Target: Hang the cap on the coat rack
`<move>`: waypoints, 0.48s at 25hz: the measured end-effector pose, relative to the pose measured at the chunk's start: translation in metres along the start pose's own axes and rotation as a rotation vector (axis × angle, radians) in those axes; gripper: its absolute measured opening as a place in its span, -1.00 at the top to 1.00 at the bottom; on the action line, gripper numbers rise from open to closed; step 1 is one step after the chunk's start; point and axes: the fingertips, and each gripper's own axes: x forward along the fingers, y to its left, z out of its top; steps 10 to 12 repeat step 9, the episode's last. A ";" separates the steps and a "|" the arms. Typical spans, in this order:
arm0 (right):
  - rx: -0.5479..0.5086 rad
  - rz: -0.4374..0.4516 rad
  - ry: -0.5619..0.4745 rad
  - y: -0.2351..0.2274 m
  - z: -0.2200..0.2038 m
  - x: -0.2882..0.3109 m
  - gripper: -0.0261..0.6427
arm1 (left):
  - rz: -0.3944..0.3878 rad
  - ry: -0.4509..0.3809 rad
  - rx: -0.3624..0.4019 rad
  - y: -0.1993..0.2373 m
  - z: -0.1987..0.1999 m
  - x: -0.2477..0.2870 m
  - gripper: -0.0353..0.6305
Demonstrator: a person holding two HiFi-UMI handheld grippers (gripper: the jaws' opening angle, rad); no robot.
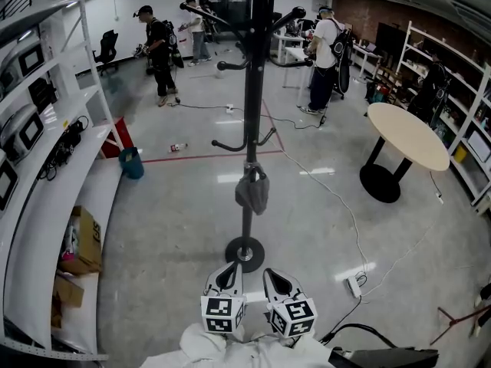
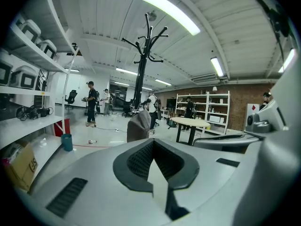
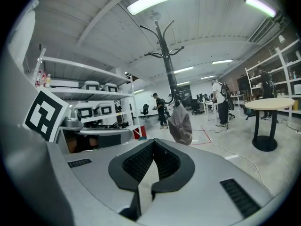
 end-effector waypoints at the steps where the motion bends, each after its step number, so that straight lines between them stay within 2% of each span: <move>1: 0.001 -0.002 0.001 -0.001 0.000 0.000 0.89 | -0.002 0.002 0.000 0.000 0.000 0.001 0.89; 12: -0.001 -0.021 0.008 -0.005 -0.002 0.003 0.89 | -0.015 0.003 0.001 -0.002 -0.002 0.004 0.89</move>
